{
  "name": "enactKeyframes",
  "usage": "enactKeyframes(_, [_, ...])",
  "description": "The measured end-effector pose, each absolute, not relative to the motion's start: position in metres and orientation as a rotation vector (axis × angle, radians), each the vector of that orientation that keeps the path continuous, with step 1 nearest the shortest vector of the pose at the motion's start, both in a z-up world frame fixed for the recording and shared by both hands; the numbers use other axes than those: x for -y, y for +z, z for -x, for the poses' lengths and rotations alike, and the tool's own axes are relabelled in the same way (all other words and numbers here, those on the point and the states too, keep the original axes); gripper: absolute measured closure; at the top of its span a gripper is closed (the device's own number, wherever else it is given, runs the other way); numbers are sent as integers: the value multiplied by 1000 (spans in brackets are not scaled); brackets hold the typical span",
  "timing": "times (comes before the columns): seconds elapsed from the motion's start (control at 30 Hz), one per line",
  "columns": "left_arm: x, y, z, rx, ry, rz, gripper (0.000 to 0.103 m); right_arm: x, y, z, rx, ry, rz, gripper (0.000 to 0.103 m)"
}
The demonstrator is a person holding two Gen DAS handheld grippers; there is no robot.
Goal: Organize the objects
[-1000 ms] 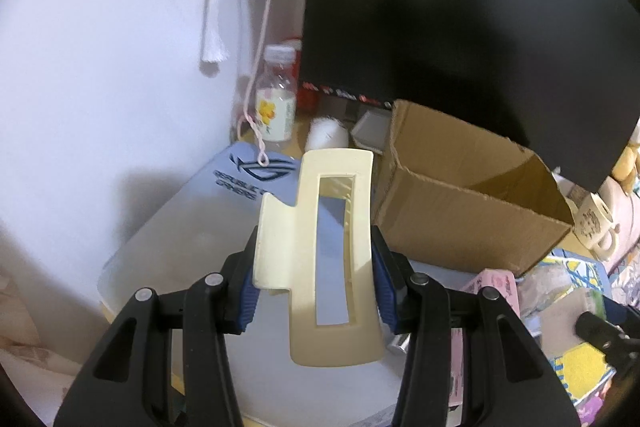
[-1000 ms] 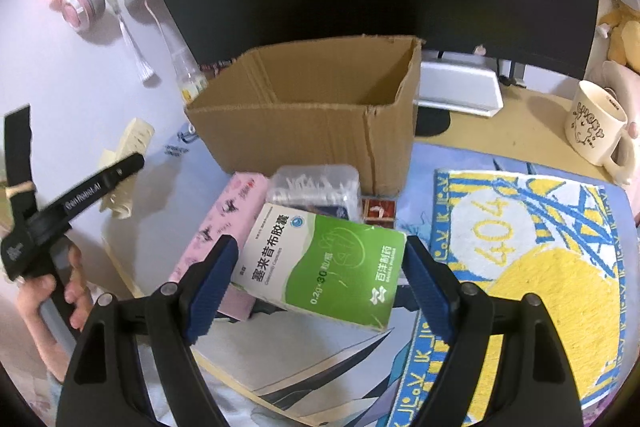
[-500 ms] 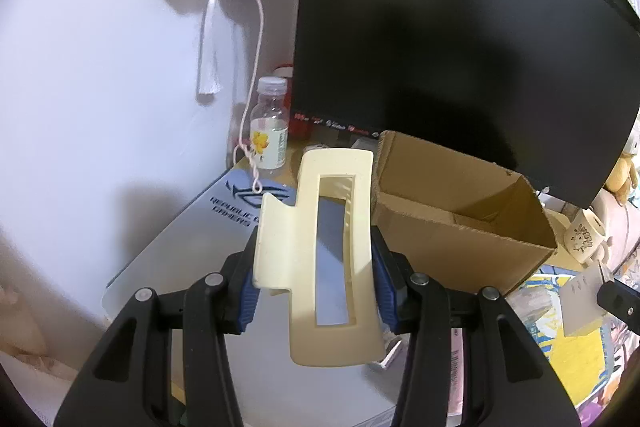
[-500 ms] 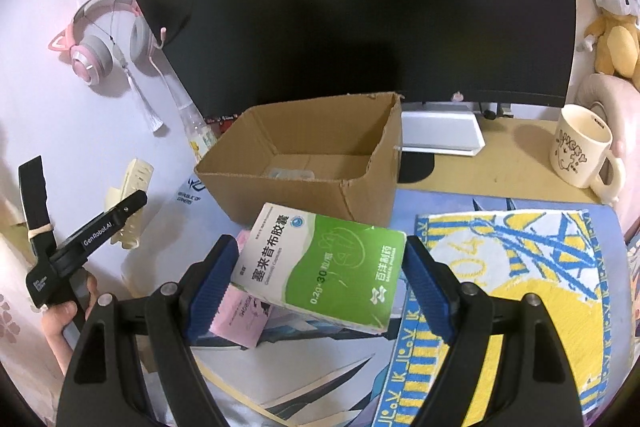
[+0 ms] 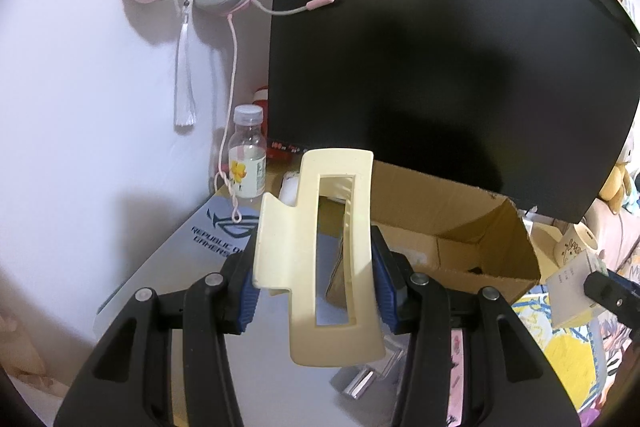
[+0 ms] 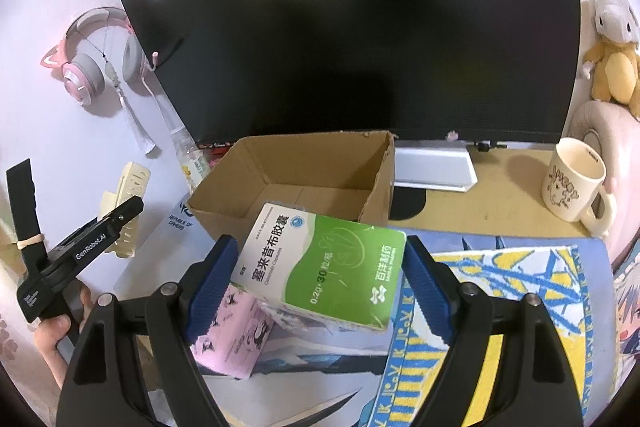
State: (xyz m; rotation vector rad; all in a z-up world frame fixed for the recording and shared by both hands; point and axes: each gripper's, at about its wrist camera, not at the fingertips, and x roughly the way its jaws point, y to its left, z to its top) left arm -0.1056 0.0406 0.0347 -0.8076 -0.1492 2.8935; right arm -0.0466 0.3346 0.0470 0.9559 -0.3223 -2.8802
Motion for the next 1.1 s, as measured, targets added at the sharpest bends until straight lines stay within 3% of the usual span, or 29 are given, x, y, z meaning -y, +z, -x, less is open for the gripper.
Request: enactKeyframes(1.1, [-84, 47, 136, 35, 2854, 638, 56, -320, 59, 94, 302, -2912, -808, 15])
